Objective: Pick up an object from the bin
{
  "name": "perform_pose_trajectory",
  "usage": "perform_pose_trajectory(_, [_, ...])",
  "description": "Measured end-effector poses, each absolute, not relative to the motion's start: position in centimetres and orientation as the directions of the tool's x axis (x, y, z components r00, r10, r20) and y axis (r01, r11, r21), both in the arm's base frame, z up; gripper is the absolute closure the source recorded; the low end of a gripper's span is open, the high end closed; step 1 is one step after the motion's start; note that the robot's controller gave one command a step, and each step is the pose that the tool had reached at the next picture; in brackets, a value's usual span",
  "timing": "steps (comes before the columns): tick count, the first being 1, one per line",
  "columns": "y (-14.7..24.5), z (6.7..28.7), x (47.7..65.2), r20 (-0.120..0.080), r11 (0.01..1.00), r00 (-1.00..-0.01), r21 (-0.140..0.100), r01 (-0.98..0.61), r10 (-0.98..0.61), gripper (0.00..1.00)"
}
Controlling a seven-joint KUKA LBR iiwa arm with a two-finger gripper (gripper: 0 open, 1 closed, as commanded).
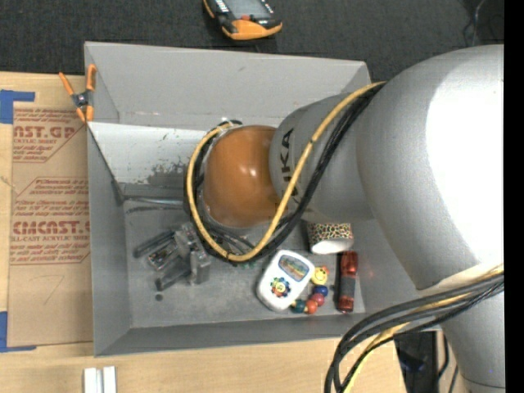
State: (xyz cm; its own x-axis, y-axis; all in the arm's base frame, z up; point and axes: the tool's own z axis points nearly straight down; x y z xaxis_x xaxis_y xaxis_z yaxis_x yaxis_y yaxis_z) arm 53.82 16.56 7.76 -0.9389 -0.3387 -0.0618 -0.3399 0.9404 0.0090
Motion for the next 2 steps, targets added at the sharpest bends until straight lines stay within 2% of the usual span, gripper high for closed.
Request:
perform_pose_trajectory(1, [16.6,7.8,53.8,-0.062,0.940,-0.939,0.009,-0.340,-0.339,1.00])
perform_pose_trajectory(2, [17.4,16.0,55.2,-0.052,0.942,-0.941,0.009,-0.336,-0.335,1.00])
